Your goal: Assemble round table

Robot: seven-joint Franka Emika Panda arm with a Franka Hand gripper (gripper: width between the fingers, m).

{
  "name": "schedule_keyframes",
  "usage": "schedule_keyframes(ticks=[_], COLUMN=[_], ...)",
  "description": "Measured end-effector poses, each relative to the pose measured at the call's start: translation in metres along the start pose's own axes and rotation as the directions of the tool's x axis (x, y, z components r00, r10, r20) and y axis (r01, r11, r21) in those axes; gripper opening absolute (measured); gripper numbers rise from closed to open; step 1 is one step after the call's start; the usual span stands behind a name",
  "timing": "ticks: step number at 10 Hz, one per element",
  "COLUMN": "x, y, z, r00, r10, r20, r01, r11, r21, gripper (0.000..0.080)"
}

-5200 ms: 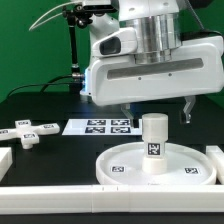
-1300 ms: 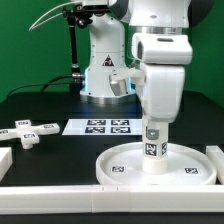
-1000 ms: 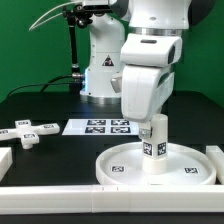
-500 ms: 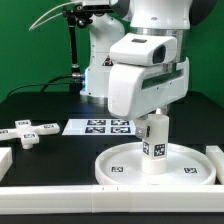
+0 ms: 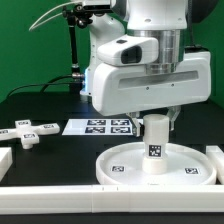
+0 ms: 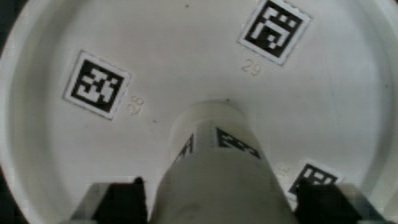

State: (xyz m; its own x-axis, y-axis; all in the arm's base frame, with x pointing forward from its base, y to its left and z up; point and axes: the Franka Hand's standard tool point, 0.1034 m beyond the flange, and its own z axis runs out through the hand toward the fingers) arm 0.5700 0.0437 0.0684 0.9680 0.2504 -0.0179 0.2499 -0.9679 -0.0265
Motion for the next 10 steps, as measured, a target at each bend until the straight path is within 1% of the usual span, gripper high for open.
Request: schedule_keyframes(ticks=[1,2,3,4,7,8,10], x=[0.0005,0.002,0.0034,0.0033,0.0033,0.0032,0.0021], y=[-0.0005,-0.0028,-0.0037,-0.0035,-0.004,-0.0042,-0.0045], z=[0.0002,0.0003,0.0001,0.0001,0.0002,0.0002,0.0002], r00=[0.995,0.989,0.982,0.968,0.898,0.859,0.699], r10=[0.094,0.143,0.183,0.248,0.44,0.512,0.715], r20=[-0.012,-0.028,-0.035,-0.035,-0.03,-0.025,0.007], r01=[-0.094,-0.143,-0.183,-0.248,-0.439,-0.511,-0.713], r11=[0.996,0.99,0.983,0.969,0.898,0.859,0.697], r21=[0.008,0.005,-0.006,0.005,0.022,0.031,0.073], gripper=[0.0412,0.0412,0.0412,0.0412,0.0412,0.0412,0.0412])
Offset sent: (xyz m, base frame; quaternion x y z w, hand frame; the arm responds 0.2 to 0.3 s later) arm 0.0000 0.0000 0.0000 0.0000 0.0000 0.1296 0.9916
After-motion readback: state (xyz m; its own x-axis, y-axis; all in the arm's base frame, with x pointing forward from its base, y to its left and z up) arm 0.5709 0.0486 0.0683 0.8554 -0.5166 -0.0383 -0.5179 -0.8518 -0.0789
